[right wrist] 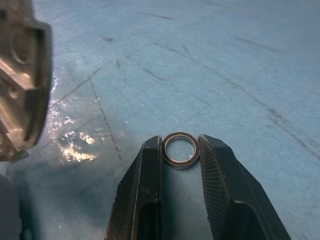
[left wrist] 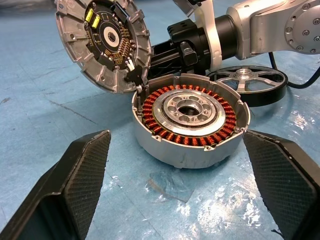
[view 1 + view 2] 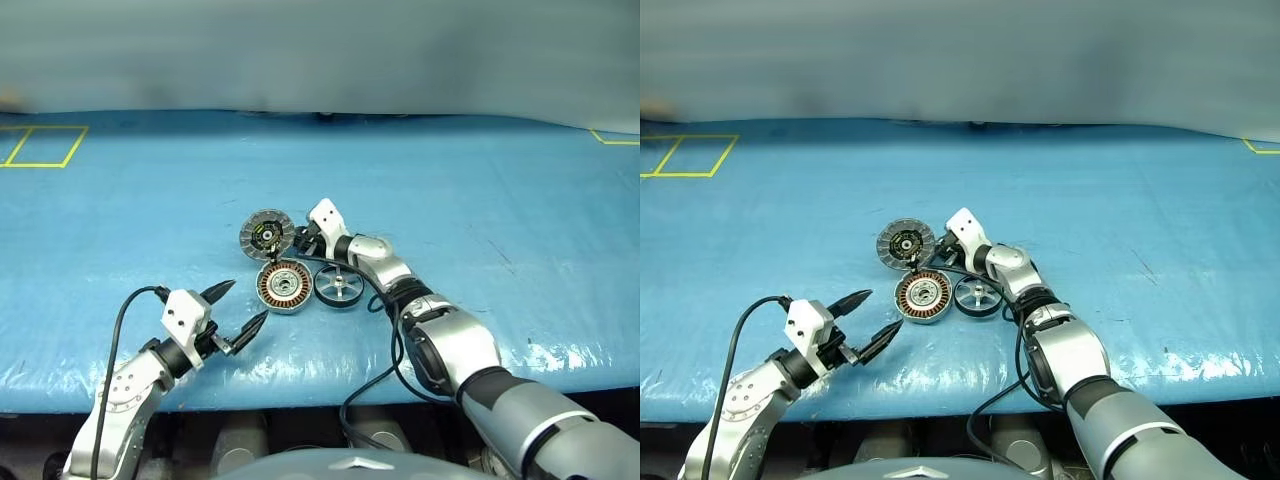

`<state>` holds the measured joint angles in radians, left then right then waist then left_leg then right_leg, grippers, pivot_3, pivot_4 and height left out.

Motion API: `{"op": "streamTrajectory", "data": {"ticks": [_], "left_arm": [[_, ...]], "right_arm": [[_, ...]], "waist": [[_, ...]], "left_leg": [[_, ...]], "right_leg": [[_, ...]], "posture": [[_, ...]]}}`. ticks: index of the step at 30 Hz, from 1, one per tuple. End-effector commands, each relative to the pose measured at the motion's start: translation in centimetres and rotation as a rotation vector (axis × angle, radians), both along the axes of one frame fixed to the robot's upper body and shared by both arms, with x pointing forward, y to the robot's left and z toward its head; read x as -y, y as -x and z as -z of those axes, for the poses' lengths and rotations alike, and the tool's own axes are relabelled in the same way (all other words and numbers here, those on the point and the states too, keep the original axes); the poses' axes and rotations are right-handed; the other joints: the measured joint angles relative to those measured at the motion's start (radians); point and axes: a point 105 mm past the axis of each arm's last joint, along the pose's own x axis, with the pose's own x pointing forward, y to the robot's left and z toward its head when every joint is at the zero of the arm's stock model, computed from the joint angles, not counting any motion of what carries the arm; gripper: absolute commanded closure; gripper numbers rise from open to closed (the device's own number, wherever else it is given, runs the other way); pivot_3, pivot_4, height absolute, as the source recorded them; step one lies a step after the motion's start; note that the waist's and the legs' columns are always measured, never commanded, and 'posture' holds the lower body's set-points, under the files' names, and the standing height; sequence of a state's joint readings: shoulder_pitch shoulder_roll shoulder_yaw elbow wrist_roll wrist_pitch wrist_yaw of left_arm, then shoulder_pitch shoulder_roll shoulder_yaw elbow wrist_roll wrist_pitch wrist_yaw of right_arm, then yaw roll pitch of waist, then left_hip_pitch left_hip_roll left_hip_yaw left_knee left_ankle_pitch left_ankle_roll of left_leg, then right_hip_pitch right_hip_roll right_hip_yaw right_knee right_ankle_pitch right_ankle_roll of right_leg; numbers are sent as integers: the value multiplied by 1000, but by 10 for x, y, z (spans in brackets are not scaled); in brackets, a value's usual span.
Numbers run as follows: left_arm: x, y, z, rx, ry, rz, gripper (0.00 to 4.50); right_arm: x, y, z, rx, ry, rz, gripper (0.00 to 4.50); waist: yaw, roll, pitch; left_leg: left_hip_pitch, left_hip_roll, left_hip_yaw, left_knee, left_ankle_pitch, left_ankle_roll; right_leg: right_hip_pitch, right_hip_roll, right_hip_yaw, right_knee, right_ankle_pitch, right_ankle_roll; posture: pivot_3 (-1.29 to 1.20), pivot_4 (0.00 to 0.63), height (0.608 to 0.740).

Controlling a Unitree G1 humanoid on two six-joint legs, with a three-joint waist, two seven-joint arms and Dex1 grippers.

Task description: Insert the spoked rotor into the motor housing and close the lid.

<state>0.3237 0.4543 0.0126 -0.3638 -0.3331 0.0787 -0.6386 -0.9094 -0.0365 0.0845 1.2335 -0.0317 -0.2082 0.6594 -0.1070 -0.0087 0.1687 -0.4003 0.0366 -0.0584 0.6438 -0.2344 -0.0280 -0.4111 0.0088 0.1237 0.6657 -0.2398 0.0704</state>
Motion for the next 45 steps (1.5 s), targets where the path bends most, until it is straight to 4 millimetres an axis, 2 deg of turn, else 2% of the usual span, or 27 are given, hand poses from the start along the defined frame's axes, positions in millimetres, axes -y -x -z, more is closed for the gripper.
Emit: {"op": "streamTrajectory", "data": {"ticks": [1,5,8,13,17,22,27,32,36,45], "left_arm": [[3,-3,-12,49,0,23,0],[5,-7,-13,56,-2,47,0],[7,-10,-13,60,-4,72,0],[9,-18,-15,69,2,112,0],[7,-22,-15,71,4,128,0],[0,-25,-16,57,16,154,0],[-4,-23,-16,51,16,203,0],[-5,-22,-13,67,-16,245,0],[-4,-21,-13,77,-12,257,0],[-4,-18,-9,88,-26,258,0]], "right_arm": [[17,-15,-25,91,-48,77,3790],[48,-18,-30,140,-14,136,3790],[63,-14,-34,163,-16,158,3790],[87,3,-44,207,-30,191,3790],[97,19,-52,220,-43,208,3790],[86,63,-79,194,-189,71,3790],[51,101,-73,115,-178,-126,3790],[22,110,-56,69,-126,-202,3790],[8,109,-48,66,-97,-226,3790],[0,110,-39,53,-68,-258,3790]], "waist": [[0,0,0],[0,0,0],[1,0,0],[3,0,0],[4,0,0],[16,0,0],[16,0,0],[17,0,0],[20,0,0],[28,0,0]], "left_leg": [[0,0,0,0,0,0],[0,0,0,0,0,0],[0,0,0,-1,0,0],[-1,0,0,-1,0,0],[0,0,0,-1,0,0],[-1,0,0,0,0,0],[-1,1,0,1,0,0],[-1,0,1,2,0,0],[-1,0,1,2,0,0],[-2,0,0,2,0,0]], "right_leg": [[0,0,0,0,0,0],[0,0,0,0,0,0],[0,0,0,0,0,0],[-1,0,0,-1,0,0],[0,1,0,0,0,1],[0,1,0,0,0,1],[0,0,0,-1,-3,-3],[0,0,0,-1,-3,-4],[0,0,0,-1,-3,-4],[-1,0,0,-2,-3,-4]], "posture": [[0,150,740],[0,150,740],[0,150,740],[0,150,740],[0,150,740],[0,150,740],[0,150,740],[0,150,740],[0,150,740],[0,150,740]]}}
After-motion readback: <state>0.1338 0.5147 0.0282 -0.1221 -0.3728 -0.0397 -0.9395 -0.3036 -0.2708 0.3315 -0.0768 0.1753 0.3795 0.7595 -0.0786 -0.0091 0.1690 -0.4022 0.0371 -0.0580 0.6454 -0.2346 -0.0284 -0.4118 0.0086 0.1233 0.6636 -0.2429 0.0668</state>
